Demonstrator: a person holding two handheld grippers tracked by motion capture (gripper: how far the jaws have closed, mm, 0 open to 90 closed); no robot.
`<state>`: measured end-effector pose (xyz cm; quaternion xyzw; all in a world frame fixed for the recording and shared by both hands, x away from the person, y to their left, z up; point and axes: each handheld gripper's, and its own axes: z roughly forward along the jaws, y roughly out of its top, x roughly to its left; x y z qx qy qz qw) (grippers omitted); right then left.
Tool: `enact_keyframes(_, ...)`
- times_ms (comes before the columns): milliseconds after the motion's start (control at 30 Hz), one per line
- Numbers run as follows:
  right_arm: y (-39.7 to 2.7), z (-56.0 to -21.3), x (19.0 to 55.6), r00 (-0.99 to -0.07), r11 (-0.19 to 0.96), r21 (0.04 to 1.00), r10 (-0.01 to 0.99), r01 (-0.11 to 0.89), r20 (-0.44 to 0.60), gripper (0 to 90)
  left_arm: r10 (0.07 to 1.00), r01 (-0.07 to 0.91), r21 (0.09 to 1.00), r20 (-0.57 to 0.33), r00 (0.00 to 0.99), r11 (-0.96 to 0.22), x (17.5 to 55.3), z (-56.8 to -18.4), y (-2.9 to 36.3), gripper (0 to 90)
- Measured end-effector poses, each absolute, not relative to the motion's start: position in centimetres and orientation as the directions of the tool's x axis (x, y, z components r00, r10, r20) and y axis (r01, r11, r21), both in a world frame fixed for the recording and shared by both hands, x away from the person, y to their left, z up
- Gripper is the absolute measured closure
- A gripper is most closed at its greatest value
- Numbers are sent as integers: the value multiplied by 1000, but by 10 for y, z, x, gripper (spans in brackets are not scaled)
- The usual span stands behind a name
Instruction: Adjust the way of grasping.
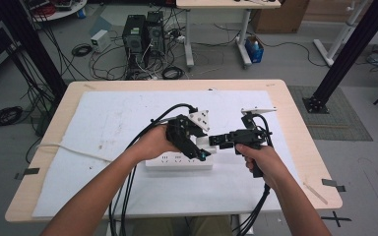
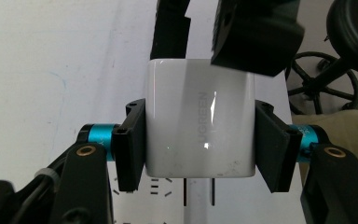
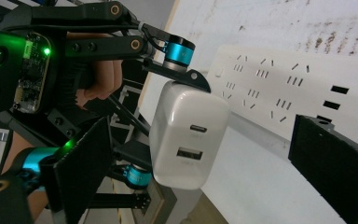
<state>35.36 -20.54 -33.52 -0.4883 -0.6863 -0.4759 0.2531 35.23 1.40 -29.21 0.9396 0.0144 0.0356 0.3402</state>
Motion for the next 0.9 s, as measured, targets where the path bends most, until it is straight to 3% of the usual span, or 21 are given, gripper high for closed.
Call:
enact_keyframes(100,-204,-335,354,-393,77,400,425,913,816,91,49,-6,647,68,996,-763,352,-291,12,425)
enact_keyframes(167,-204,-336,353,-397,72,404,408,912,822,181,45,-14,645,75,996,-764,352,-291,11,425)
enact_keyframes(333,-202,-338,355,-354,65,359,397,931,847,199,44,-23,647,87,995,-762,351,-291,10,425)
enact_keyframes(367,-202,-339,355,-356,66,360,393,931,848,258,41,-26,646,89,995,-763,351,-291,11,425)
enact_keyframes(600,-200,-343,357,-317,45,322,345,946,883,415,33,-41,648,102,994,-761,349,-292,8,425)
enact_keyframes(900,-203,-347,357,-278,26,286,328,958,903,562,36,-48,653,114,993,-756,349,-293,6,425)
